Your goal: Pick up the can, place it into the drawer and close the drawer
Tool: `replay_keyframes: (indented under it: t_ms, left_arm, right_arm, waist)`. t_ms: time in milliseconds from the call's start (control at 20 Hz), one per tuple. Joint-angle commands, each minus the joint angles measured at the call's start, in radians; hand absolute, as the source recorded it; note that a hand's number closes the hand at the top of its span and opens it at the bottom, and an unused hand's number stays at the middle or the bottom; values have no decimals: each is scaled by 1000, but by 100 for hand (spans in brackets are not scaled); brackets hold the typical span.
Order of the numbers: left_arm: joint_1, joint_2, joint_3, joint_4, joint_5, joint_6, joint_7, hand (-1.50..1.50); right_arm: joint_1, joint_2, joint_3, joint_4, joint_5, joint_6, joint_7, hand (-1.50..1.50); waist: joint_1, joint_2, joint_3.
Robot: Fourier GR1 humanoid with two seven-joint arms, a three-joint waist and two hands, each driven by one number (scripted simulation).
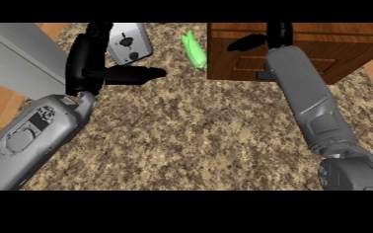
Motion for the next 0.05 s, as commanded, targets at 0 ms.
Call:
replay_keyframes:
  t_ms: [0]
  left_arm:
    - [31,-5,20,2,-14,-11,-19,-150]
  right_arm:
    - [-43,29,-65,-19,-95,22,-30,-150]
  waist:
    - [-5,-9,-5]
